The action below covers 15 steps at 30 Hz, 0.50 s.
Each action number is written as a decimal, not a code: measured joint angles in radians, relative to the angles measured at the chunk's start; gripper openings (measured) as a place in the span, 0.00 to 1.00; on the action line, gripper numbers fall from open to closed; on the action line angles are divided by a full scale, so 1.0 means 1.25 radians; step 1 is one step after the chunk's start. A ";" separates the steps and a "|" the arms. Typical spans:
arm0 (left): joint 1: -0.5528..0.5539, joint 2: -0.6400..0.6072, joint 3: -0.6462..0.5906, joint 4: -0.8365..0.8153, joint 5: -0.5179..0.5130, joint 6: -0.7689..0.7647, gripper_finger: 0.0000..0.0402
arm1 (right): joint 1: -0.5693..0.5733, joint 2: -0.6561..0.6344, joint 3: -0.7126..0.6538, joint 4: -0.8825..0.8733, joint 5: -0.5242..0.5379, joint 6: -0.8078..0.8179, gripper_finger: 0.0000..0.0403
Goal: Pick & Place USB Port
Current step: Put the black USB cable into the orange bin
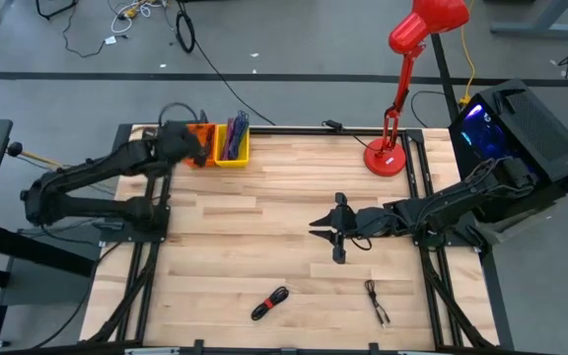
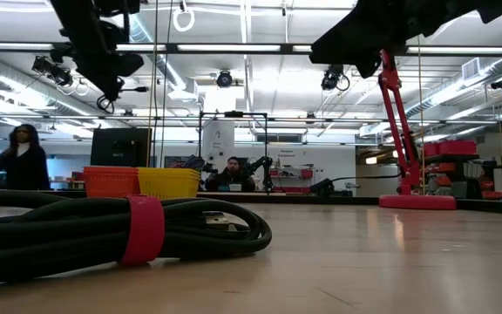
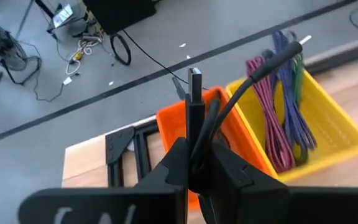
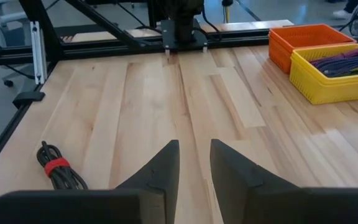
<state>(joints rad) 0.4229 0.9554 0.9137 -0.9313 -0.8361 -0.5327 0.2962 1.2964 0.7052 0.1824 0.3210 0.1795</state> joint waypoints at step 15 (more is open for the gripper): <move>0.302 0.012 -0.004 0.169 0.239 0.212 0.09 | 0.000 0.000 0.000 -0.003 0.000 0.003 0.23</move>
<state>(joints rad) 0.8004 0.9706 0.9085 -0.7206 -0.5376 -0.2671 0.2962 1.2964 0.7048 0.1783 0.3210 0.1837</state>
